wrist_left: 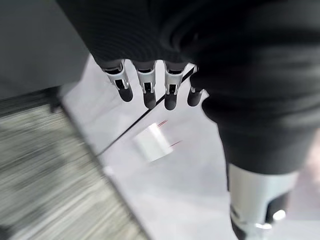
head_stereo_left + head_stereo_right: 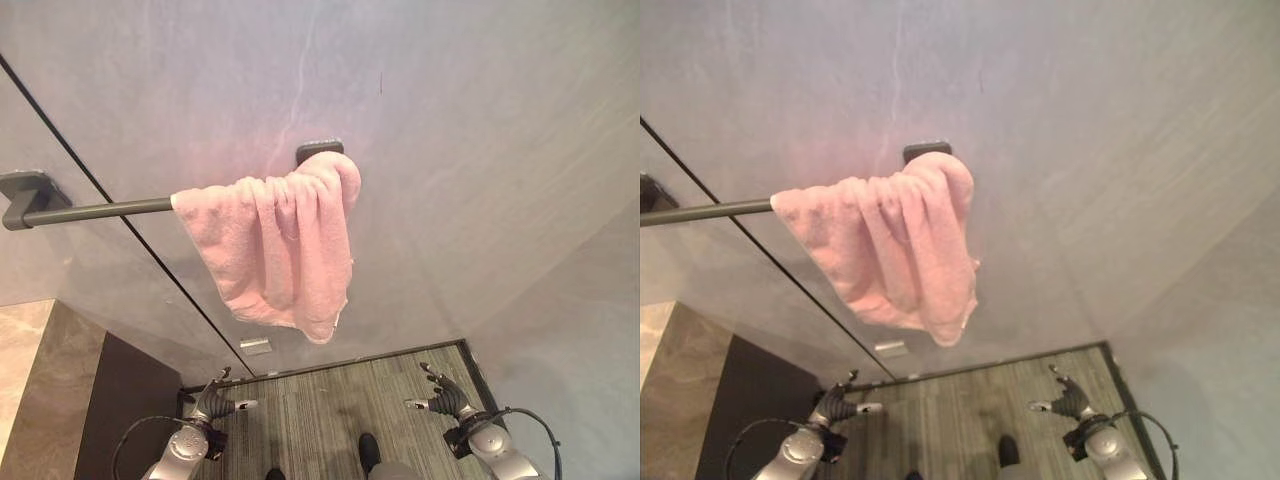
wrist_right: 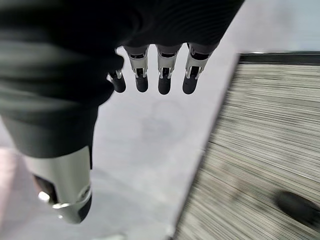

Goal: Put brush and paste in cup on sink, flatten towel.

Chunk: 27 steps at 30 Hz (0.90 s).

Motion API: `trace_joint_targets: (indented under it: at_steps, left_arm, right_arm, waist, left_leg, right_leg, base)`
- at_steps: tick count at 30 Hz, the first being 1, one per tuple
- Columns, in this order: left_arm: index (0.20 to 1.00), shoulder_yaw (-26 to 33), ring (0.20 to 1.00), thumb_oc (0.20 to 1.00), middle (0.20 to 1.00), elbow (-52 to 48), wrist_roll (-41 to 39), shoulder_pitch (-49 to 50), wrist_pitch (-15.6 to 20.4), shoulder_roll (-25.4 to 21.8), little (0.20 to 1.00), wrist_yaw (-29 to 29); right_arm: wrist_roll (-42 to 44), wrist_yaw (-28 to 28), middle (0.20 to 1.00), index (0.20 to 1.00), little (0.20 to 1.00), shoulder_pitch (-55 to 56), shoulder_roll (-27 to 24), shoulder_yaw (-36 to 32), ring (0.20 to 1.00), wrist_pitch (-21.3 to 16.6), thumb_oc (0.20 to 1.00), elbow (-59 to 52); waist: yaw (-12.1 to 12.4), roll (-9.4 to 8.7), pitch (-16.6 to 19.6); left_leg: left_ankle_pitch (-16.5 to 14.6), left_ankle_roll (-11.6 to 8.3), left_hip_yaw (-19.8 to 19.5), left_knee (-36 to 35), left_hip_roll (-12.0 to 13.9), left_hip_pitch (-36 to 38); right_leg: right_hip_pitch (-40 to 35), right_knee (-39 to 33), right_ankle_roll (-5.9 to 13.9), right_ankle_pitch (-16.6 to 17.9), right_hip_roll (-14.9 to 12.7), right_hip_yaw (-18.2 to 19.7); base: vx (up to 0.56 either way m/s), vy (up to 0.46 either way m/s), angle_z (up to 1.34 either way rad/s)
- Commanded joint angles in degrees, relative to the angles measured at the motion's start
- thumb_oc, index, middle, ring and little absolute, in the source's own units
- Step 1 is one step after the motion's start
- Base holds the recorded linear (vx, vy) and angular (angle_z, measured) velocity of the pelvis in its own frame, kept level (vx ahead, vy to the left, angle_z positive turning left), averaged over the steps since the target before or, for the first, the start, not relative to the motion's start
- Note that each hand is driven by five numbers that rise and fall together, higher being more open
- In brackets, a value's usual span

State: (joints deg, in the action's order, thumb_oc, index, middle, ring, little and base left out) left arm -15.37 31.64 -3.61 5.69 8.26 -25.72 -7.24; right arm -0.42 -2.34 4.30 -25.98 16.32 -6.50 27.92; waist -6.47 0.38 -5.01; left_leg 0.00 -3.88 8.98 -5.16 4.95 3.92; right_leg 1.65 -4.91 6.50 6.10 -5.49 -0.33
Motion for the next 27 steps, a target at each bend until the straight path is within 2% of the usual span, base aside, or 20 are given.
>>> trace_joint_targets:
  at_steps: [1,3,4,7,10,12,15,17,20,21,27]
  left_arm:
    - [1.000,1.29,1.000,1.000,1.000,-2.44,0.08,-0.97,3.23,-4.64,1.000,2.30]
    - [1.000,2.77,1.000,1.000,1.000,-8.20,-0.52,1.58,3.59,-8.53,1.000,4.81]
    - [1.000,4.58,1.000,1.000,1.000,-12.95,-1.63,4.34,4.06,-12.53,1.000,7.01]
    - [1.000,8.92,1.000,1.000,1.000,-18.89,-2.98,7.45,5.09,-18.39,1.000,8.66]
    - [1.000,14.07,1.000,1.000,1.000,-23.98,-6.27,7.75,5.69,-21.38,1.000,8.43]
    - [1.000,15.51,1.000,1.000,1.000,-25.71,-8.55,5.40,6.05,-22.24,1.000,7.50]
    - [1.000,12.78,1.000,1.000,1.000,-24.77,-13.24,-3.22,6.42,-22.60,1.000,6.18]
    - [1.000,8.42,1.000,1.000,1.000,-24.53,-18.00,-10.82,6.40,-23.09,1.000,5.99]
    - [1.000,2.18,1.000,1.000,1.000,-22.81,-20.59,-19.42,5.81,-23.32,1.000,5.74]
    - [1.000,2.11,1.000,1.000,1.000,-22.73,-20.60,-19.55,5.84,-23.32,1.000,5.74]
    - [1.000,-6.64,1.000,1.000,1.000,-21.00,-21.87,-31.83,5.61,-22.17,1.000,4.09]
  right_arm:
    - [3.44,-0.18,1.000,1.000,1.000,-0.31,-2.38,-2.93,1.000,-3.03,1.000,-3.19]
    - [4.57,1.54,1.000,1.000,1.000,1.41,-4.06,-5.13,1.000,-3.39,1.000,-7.57]
    - [4.60,2.19,1.000,1.000,1.000,2.75,-5.74,-7.12,1.000,-3.74,1.000,-10.61]
    - [6.60,3.31,1.000,1.000,1.000,3.23,-7.80,-9.07,1.000,-4.85,1.000,-14.15]
    - [11.12,5.11,1.000,1.000,1.000,1.88,-9.02,-9.13,1.000,-5.02,1.000,-18.90]
    - [12.23,5.30,1.000,1.000,1.000,-1.61,-10.52,-7.35,1.000,-4.63,1.000,-20.89]
    - [16.85,5.29,1.000,1.000,1.000,-10.94,-12.36,-2.60,1.000,-3.20,1.000,-20.92]
    - [21.87,5.14,1.000,1.000,1.000,-18.51,-12.90,1.82,1.000,-2.08,1.000,-20.03]
    - [22.61,4.33,1.000,1.000,1.000,-25.56,-12.79,6.01,1.000,-0.82,1.000,-18.84]
    - [22.62,4.33,1.000,1.000,1.000,-25.61,-12.80,5.98,1.000,-0.83,1.000,-18.79]
    - [22.89,2.43,1.000,1.000,1.000,-34.85,-11.86,10.95,1.000,0.10,1.000,-16.82]
  waist:
    - [0.91,-1.22,0.36]
    - [0.90,-1.20,0.51]
    - [0.96,-1.10,0.62]
    - [1.40,-1.01,0.86]
    - [2.11,-1.22,1.14]
    - [2.69,-1.55,1.16]
    - [3.43,-2.09,1.08]
    - [3.81,-2.52,0.49]
    - [3.57,-2.73,-0.69]
    - [3.61,-2.73,-0.71]
    - [3.20,-3.02,-2.78]
  left_leg:
    - [2.11,-1.26,0.83,0.16,0.47,-1.18]
    - [2.17,-1.37,0.65,0.16,0.63,-1.31]
    - [2.22,-1.52,0.46,0.16,0.74,-1.30]
    - [2.35,-1.76,0.11,0.16,0.88,-1.59]
    - [2.39,-1.85,-0.57,0.16,0.91,-1.84]
    - [2.33,-1.85,-1.12,0.16,0.73,-1.95]
    - [2.48,-1.91,-1.25,0.16,0.57,-2.67]
    - [2.76,-1.94,-1.15,0.16,0.51,-3.71]
    - [3.21,-2.00,-0.99,0.16,0.55,-5.29]
    - [3.22,-2.00,-0.99,0.16,0.55,-5.33]
    - [4.33,-2.16,-1.08,0.16,0.66,-8.57]
  right_leg:
    - [-0.62,4.28,4.33,-2.76,-2.35,-0.88]
    - [-0.81,3.94,4.37,-2.69,-2.44,-1.28]
    - [-1.23,3.59,4.39,-2.53,-2.57,-1.69]
    - [-1.37,3.41,4.48,-2.44,-2.66,-2.29]
    - [-1.81,3.13,4.52,-2.38,-2.90,-3.11]
    - [-2.21,2.77,4.53,-2.32,-3.09,-3.56]
    - [-2.13,1.94,4.60,-1.74,-3.45,-4.01]
    - [-1.36,1.30,4.67,-1.04,-3.61,-3.78]
    - [0.12,1.12,4.72,-0.32,-3.68,-3.39]
    - [0.17,1.14,4.72,-0.32,-3.68,-3.38]
    - [3.53,1.45,4.83,0.85,-3.66,-2.93]
  base:
    - [-0.02,-0.015,0.23]
    - [0.00,-0.012,0.12]
    - [0.00,0.000,0.00]
    - [0.00,0.000,0.00]
    - [0.01,0.007,0.20]
    - [0.00,0.010,0.21]
    - [-0.03,0.020,0.16]
    - [-0.06,0.016,0.06]
    - [-0.05,0.017,-0.01]
    - [-0.04,0.012,-0.01]
    - [-0.05,0.012,0.00]
